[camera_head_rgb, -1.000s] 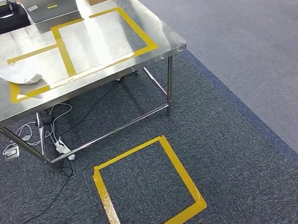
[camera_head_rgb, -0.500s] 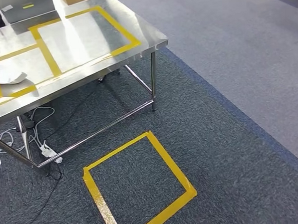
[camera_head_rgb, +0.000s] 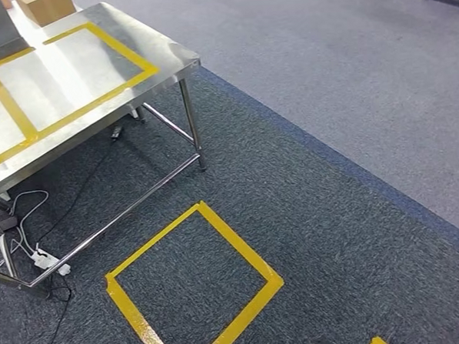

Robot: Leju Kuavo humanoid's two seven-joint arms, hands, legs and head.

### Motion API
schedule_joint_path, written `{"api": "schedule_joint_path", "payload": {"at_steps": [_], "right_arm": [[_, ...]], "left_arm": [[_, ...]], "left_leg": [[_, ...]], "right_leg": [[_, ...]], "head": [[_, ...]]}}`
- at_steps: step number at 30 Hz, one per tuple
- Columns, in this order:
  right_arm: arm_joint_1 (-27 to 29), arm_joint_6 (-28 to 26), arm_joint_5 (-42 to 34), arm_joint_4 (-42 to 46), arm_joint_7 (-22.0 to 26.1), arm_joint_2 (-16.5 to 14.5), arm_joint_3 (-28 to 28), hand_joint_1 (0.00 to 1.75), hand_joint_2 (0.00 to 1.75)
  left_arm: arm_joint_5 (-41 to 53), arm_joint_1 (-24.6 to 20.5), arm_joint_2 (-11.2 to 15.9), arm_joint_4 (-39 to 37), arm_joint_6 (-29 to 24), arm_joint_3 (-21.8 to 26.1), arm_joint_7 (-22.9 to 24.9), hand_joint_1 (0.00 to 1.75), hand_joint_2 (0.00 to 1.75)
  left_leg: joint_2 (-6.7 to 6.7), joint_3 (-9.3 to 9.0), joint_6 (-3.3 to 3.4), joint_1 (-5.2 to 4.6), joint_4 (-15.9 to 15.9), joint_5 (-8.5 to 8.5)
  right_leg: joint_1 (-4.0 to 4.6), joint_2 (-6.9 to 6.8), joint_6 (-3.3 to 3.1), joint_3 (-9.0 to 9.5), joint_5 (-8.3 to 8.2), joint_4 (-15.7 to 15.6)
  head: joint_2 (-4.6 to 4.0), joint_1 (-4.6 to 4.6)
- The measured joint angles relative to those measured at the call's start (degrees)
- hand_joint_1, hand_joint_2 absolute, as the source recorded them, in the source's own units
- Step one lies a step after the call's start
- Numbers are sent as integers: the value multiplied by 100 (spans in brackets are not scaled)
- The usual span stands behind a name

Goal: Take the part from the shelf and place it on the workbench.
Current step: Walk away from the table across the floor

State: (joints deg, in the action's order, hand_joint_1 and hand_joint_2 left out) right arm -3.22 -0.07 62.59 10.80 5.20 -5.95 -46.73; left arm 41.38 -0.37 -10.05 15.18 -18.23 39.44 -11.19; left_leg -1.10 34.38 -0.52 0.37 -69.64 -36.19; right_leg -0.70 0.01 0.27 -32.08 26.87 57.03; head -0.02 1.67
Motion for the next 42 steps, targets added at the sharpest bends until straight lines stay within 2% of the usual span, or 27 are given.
{"api": "schedule_joint_path", "payload": {"at_steps": [2,3,4,6,8,9,10,12,14,16,17,18,20,22,23,25,26,28,30,32,33,34,36,38,40,41,42], "right_arm": [[13,2,1,0,1,0,-1,0,0],[21,2,1,0,1,0,-1,0,0],[24,2,0,0,1,0,-2,0,0],[19,2,-1,-1,1,-8,-2,0,0],[8,2,-10,-1,-3,-17,-2,0,0],[7,5,-47,0,-25,-19,-9,0,0],[12,10,-113,-1,-71,-17,-32,0,0],[29,23,-271,-2,-182,-17,-120,0,0],[21,28,-354,-2,-237,-17,-204,0,0],[7,34,-379,-2,-251,-18,-254,0,0],[12,37,-386,-2,-257,-18,-276,0,0],[21,40,-394,-2,-263,-18,-298,0,0],[29,42,-416,1,-268,-16,-341,0,0],[6,44,-435,5,-264,-16,-379,0,0],[-1,46,-440,7,-261,-17,-393,0,0],[14,50,-451,7,-256,-17,-419,0,0],[27,52,-464,7,-251,-17,-432,0,0],[24,64,-490,7,-236,-17,-456,0,0],[1,81,-502,7,-225,-17,-484,0,0],[1,90,-502,7,-224,-17,-514,0,0],[9,91,-501,7,-226,-17,-525,0,0],[16,91,-499,7,-228,-17,-534,0,0],[18,91,-496,5,-232,-27,-544,0,0],[1,92,-496,4,-232,-42,-547,0,0],[5,93,-495,4,-233,-48,-548,0,0],[19,94,-495,4,-234,-48,-549,0,0],[32,95,-495,4,-236,-47,-550,0,0]], "left_arm": [[0,8,0,-9,0,1,0,0,0],[0,10,-1,-11,0,1,0,0,0],[0,10,-1,-12,0,1,0,0,0],[0,9,11,-14,0,0,0,0,0],[0,9,22,-19,0,0,0,0,0],[-2,8,21,-21,7,-1,-1,0,0],[-4,2,15,-22,17,0,-2,0,0],[-8,-20,1,-23,37,1,-5,0,0],[-7,-36,-20,-24,40,2,2,0,0],[-5,-32,-40,-29,42,2,14,0,0],[-2,-33,-48,-32,42,2,17,0,0],[11,-42,-55,-33,45,2,20,0,0],[42,-72,-69,-34,55,1,27,0,0],[59,-97,-79,-34,61,-1,37,0,0],[61,-110,-83,-34,62,-1,41,0,0],[66,-135,-90,-34,61,-3,45,0,0],[74,-149,-94,-34,58,-4,40,0,0],[94,-163,-103,-35,39,-7,9,0,0],[102,-165,-110,-43,20,-6,-18,0,0],[103,-164,-112,-55,13,-5,-22,0,0],[103,-166,-113,-58,11,-5,-22,0,0],[103,-169,-113,-60,10,-5,-22,0,0],[103,-178,-109,-61,8,-5,-21,0,0],[103,-193,-105,-65,-1,-5,-18,0,0],[100,-213,-109,-69,-8,-5,-12,0,0],[98,-223,-114,-69,-9,-4,-9,0,0],[96,-227,-118,-69,-11,-4,-10,0,0]], "left_leg": [[41,129,16,-1,-391,-95],[55,51,38,-3,-259,30],[96,-117,71,-5,71,231],[391,-492,161,-5,858,559],[615,-642,208,-19,1232,644],[599,-636,209,-31,1257,653],[534,-634,213,-29,1285,680],[389,-638,248,-9,1362,758],[210,-617,277,-1,1401,807],[15,-578,282,-7,1391,815],[-80,-566,278,-8,1384,815],[-165,-556,273,-6,1375,813],[-311,-555,242,-3,1340,794],[-422,-549,176,-23,1288,760],[-466,-551,142,-36,1268,751],[-536,-559,89,-38,1254,748],[-494,-559,56,-27,1229,716],[-251,-450,2,0,942,477],[-12,-154,-12,9,222,65],[36,100,7,7,-381,-139],[43,109,26,6,-406,-70],[69,17,53,3,-200,110],[302,-309,133,0,556,541],[541,-513,186,-4,1078,713],[526,-529,197,-15,1185,703],[457,-532,207,-7,1220,722],[387,-536,225,3,1261,754]], "right_leg": [[17,144,-8,-49,-40,6],[24,218,-4,-66,-58,10],[31,293,2,-78,-76,13],[34,431,29,-109,-114,25],[7,559,93,-170,-162,33],[-6,625,138,-198,-190,29],[-25,674,182,-236,-214,22],[-19,503,243,-359,-114,162],[-7,180,288,-636,245,723],[-18,58,344,-920,581,1426],[-29,36,367,-945,616,1580],[-42,12,385,-854,552,1514],[-58,-142,401,-372,268,797],[-38,-315,336,35,120,157],[-25,-347,286,103,116,40],[-7,-253,182,81,103,38],[-12,-210,146,67,89,34],[-25,-110,71,42,49,19],[-18,15,20,-1,17,18],[4,163,-3,-30,-4,23],[14,239,-5,-36,-12,27],[24,320,-4,-37,-19,34],[35,476,14,-46,-35,50],[25,617,61,-104,-66,74],[3,745,142,-182,-118,70],[-5,755,177,-223,-127,77],[1,668,203,-278,-86,136]], "head": [[0,1],[0,2],[0,2],[0,8],[0,7],[0,5],[0,3],[0,21],[0,54],[0,70],[0,70],[0,72],[0,73],[0,72],[0,70],[0,63],[0,60],[0,46],[0,34],[0,35],[0,36],[0,36],[0,40],[0,38],[0,25],[0,19],[0,27]]}}
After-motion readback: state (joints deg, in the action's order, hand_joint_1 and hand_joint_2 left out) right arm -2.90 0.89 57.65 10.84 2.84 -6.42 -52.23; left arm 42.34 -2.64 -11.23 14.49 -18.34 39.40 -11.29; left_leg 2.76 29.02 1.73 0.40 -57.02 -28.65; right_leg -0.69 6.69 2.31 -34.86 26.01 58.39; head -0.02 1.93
